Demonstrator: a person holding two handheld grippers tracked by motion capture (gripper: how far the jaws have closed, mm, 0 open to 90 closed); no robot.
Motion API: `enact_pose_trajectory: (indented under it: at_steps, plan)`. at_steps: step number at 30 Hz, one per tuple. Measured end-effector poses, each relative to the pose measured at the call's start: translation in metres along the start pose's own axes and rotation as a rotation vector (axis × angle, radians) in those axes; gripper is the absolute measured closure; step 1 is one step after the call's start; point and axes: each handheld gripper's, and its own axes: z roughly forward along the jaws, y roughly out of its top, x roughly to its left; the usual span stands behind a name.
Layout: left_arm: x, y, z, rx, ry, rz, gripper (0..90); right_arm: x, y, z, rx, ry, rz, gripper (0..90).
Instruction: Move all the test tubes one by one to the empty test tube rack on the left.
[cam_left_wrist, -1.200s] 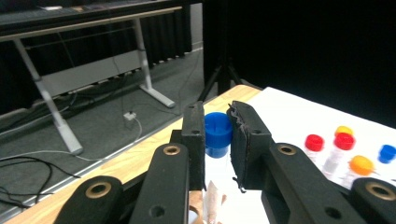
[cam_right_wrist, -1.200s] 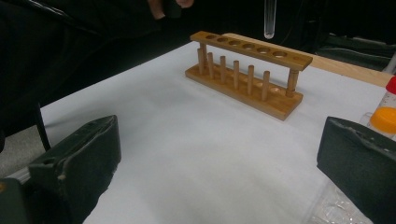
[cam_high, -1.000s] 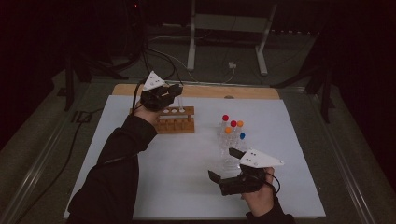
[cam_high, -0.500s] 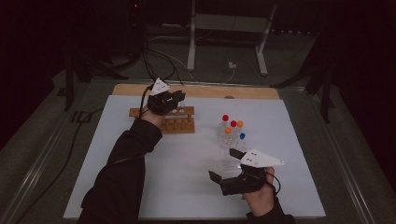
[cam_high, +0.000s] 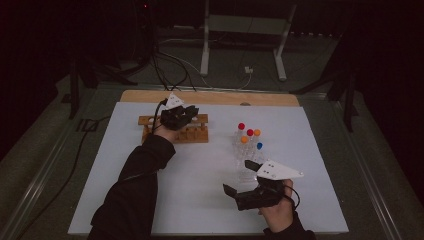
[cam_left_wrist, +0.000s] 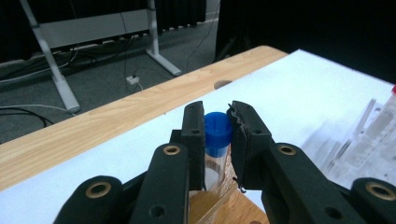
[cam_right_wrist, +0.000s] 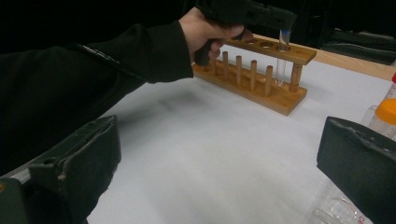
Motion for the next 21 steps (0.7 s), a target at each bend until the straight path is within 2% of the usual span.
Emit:
enact_pose_trajectory:
  at_steps: [6, 12, 14, 18, 19, 21]
  plan:
    - [-0.003, -0.004, 0.003, 0.006, 0.012, 0.021, 77.7, 0.0, 0.0, 0.0, 0.001, 0.006, 0.004, 0.0]
    - [-0.002, -0.004, 0.003, 0.022, -0.001, 0.023, 77.3, -0.001, 0.0, -0.002, -0.012, 0.022, 0.007, 0.0]
    - [-0.001, -0.003, 0.002, 0.029, -0.009, 0.011, 77.1, -0.001, 0.001, -0.003, -0.021, 0.028, -0.007, 0.0]
    - [0.001, -0.002, 0.002, 0.045, -0.024, -0.008, 75.8, -0.007, 0.004, -0.007, -0.116, 0.065, -0.023, 0.0]
    - [0.003, -0.001, 0.001, 0.049, -0.046, -0.025, 73.9, -0.009, 0.005, -0.009, -0.134, 0.056, -0.035, 0.0]
    - [0.003, 0.0, -0.002, 0.048, -0.056, -0.024, 60.2, -0.012, 0.009, -0.012, -0.14, 0.064, -0.05, 0.0]
